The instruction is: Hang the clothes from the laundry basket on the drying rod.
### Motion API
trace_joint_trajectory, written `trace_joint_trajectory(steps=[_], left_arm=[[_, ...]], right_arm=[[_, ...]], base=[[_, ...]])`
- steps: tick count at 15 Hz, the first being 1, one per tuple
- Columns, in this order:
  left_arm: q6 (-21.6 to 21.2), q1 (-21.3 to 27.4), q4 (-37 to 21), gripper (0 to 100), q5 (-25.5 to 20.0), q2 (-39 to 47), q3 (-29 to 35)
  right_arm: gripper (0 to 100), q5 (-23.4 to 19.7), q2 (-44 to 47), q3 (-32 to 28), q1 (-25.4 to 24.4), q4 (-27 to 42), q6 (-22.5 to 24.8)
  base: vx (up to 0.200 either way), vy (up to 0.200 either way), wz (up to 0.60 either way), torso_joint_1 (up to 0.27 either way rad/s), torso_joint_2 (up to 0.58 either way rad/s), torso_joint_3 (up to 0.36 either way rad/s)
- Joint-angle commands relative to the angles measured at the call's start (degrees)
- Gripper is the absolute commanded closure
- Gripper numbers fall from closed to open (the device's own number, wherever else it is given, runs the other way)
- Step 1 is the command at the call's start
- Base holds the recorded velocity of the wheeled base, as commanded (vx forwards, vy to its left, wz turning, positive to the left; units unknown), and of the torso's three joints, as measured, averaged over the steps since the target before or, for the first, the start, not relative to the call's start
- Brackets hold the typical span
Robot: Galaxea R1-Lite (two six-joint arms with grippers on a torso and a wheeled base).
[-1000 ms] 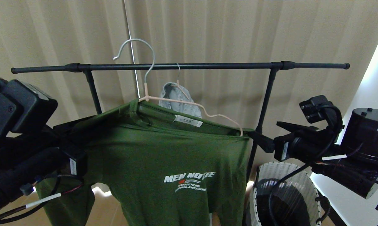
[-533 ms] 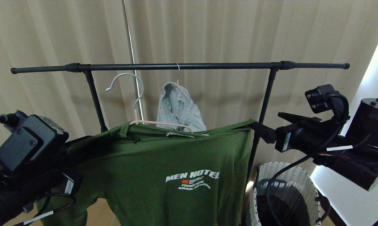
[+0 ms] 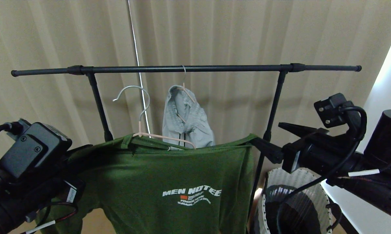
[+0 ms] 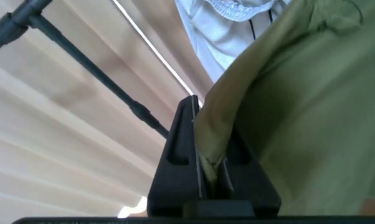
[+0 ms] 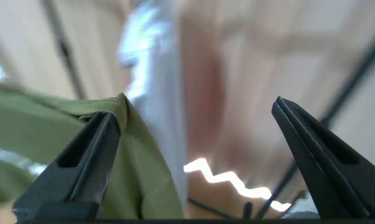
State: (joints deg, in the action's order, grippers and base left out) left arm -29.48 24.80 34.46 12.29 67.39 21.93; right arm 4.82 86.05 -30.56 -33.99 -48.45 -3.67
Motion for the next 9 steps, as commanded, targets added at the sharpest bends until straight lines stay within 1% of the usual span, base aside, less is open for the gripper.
trace_joint_trajectory(steps=[1, 2, 3, 4, 5, 7, 9], left_arm=[[1.0, 0.7, 0.1, 100, 0.0, 1.0, 0.1], [1.2, 0.7, 0.2, 100, 0.0, 1.1, 0.2], [3.2, 0.8, 0.2, 100, 0.2, 1.2, 1.5], [3.6, 0.7, 0.2, 100, 0.5, 1.1, 1.9], [5.4, 0.7, 0.2, 100, 2.3, 0.9, 2.8], [8.4, 0.7, 0.2, 100, 2.5, 0.8, 3.4], [9.8, 0.9, 1.0, 100, 2.3, 0.8, 3.1]], right_arm=[[0, -0.2, 0.0, 1.7, -6.9, -0.3, -0.1], [0, -0.1, 0.1, 1.7, -7.2, -0.3, -0.1], [0, 0.0, 0.5, 2.8, -10.7, -0.4, 0.0], [0, 0.0, 0.4, 3.1, -11.4, -0.3, 0.0], [0, -0.1, 0.0, 4.5, -11.7, -0.3, 0.1], [0, -0.1, -0.1, 5.8, -11.7, -0.3, 0.2], [0, -0.1, 0.2, 5.9, -11.6, -0.2, 0.2]], base=[[0.000, 0.000, 0.00, 0.000, 0.00, 0.000], [0.000, 0.000, 0.00, 0.000, 0.00, 0.000], [0.000, 0.000, 0.00, 0.000, 0.00, 0.000], [0.000, 0.000, 0.00, 0.000, 0.00, 0.000], [0.000, 0.000, 0.00, 0.000, 0.00, 0.000], [0.000, 0.000, 0.00, 0.000, 0.00, 0.000], [0.000, 0.000, 0.00, 0.000, 0.00, 0.000]])
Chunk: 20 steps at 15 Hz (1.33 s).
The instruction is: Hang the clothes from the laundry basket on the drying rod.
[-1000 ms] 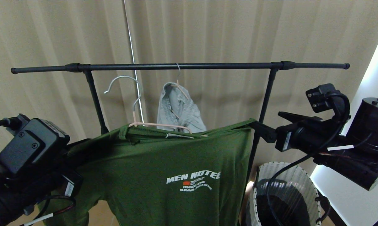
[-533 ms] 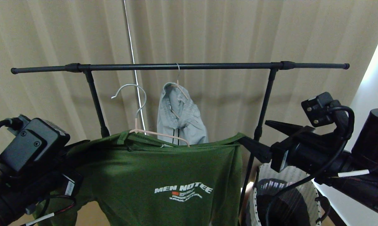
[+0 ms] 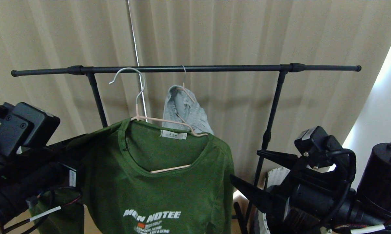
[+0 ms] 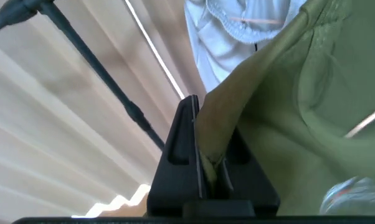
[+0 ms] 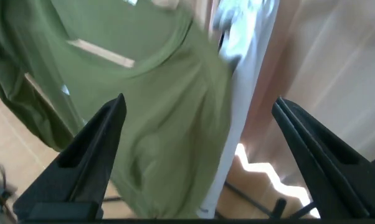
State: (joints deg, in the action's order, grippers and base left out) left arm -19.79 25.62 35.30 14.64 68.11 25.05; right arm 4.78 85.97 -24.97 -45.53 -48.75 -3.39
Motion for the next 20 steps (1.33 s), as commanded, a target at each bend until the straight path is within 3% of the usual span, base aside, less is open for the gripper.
trace_joint_trajectory(steps=[1, 7, 12, 15, 20], left_arm=[[0.3, 0.0, 0.8, 100, -0.1, 0.2, -0.2], [0.2, 5.1, 3.0, 100, -0.7, 0.4, 0.3], [0.3, 12.3, 3.2, 100, -0.3, 4.8, 0.4], [0.0, 12.9, 3.2, 100, -0.2, 4.5, 0.4], [0.4, 12.9, 3.3, 100, -0.2, 3.9, -0.3]], right_arm=[[0, 0.0, 0.3, 0.2, -0.1, 0.1, 0.8], [0, 0.0, 0.0, -3.0, 2.2, -0.1, 7.5], [0, -0.9, 3.9, -12.9, 3.6, 0.7, 14.0], [0, -0.9, 7.1, -14.8, 3.6, 0.8, 18.7], [0, -0.6, 8.1, -15.1, 3.5, 0.7, 20.2]], base=[[0.000, 0.000, 0.00, 0.000, 0.00, 0.000], [0.000, 0.000, 0.00, 0.000, 0.00, 0.000], [0.000, 0.000, 0.00, 0.000, 0.00, 0.000], [0.000, 0.000, 0.00, 0.000, 0.00, 0.000], [0.000, 0.000, 0.00, 0.000, 0.00, 0.000]])
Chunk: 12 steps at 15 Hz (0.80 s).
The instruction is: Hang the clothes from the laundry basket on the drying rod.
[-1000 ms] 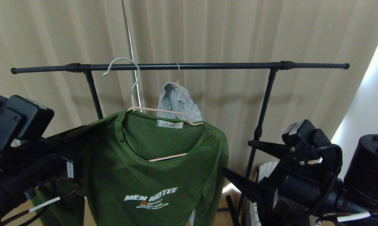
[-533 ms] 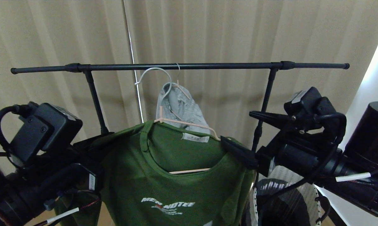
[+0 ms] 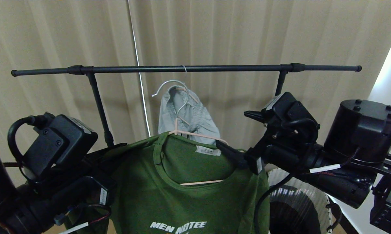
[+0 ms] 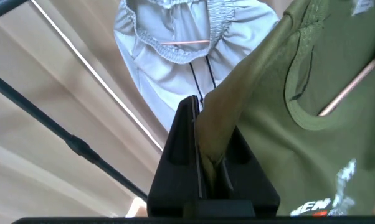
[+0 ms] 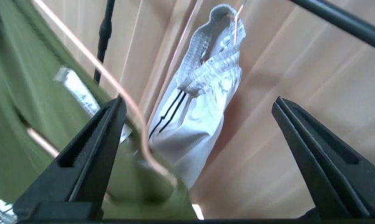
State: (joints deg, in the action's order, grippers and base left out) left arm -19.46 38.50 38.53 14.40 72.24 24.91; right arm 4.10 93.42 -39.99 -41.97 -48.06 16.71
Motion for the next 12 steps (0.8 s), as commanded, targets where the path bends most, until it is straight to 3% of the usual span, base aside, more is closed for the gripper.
trace_joint_trajectory(steps=[1, 4, 12], left_arm=[[0.0, 0.3, 0.0, 100, -0.2, -1.1, -0.2], [0.0, 3.2, 0.0, 100, -0.2, -2.6, -0.6], [-0.5, 3.3, 0.3, 100, -0.3, -2.3, -0.9]], right_arm=[[0, 0.0, 1.2, -0.6, 0.0, 0.0, 0.1], [0, 0.0, 2.7, -1.8, 0.0, 0.1, 0.1], [0, 0.0, 2.8, -1.9, -0.3, 0.1, 1.3]], base=[[0.000, 0.000, 0.00, 0.000, 0.00, 0.000], [0.000, 0.000, 0.00, 0.000, 0.00, 0.000], [0.000, 0.000, 0.00, 0.000, 0.00, 0.000]])
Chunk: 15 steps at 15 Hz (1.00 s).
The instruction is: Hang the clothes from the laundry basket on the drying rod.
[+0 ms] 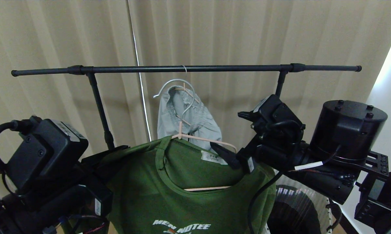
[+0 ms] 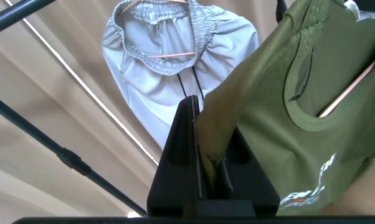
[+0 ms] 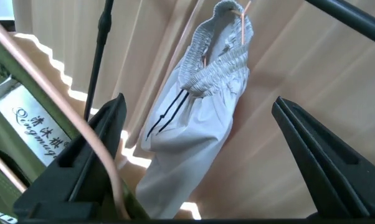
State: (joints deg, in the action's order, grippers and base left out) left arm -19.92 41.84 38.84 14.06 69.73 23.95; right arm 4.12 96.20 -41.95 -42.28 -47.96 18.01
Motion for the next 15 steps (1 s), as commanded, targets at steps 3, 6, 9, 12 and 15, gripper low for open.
trace_joint_trajectory(steps=[3, 6, 9, 12, 15], left_arm=[[-0.2, 0.0, 0.0, 100, 0.0, 0.2, 0.3], [-0.2, 0.0, 0.0, 100, 0.0, 0.2, 0.0], [-0.2, 0.0, 0.0, 100, 0.0, 0.2, 0.0], [-0.2, 0.0, 0.0, 100, 0.0, 0.2, 0.0], [-0.2, -0.1, 0.0, 100, 0.0, 0.1, -0.3]], right_arm=[[100, 0.0, 0.1, -0.1, -0.1, -0.1, 0.1], [100, 0.0, 0.1, -0.1, -0.1, -0.1, 0.1], [100, 0.0, 0.1, -0.1, 0.0, -0.1, 0.1], [100, 0.0, 0.1, -0.1, -0.1, -0.1, 0.0], [100, 0.0, 0.1, -0.1, 0.0, -0.2, 0.0]], base=[[0.000, 0.000, 0.00, 0.000, 0.00, 0.000], [0.000, 0.000, 0.00, 0.000, 0.00, 0.000], [0.000, 0.000, 0.00, 0.000, 0.00, 0.000], [0.000, 0.000, 0.00, 0.000, 0.00, 0.000], [0.000, 0.000, 0.00, 0.000, 0.00, 0.000]])
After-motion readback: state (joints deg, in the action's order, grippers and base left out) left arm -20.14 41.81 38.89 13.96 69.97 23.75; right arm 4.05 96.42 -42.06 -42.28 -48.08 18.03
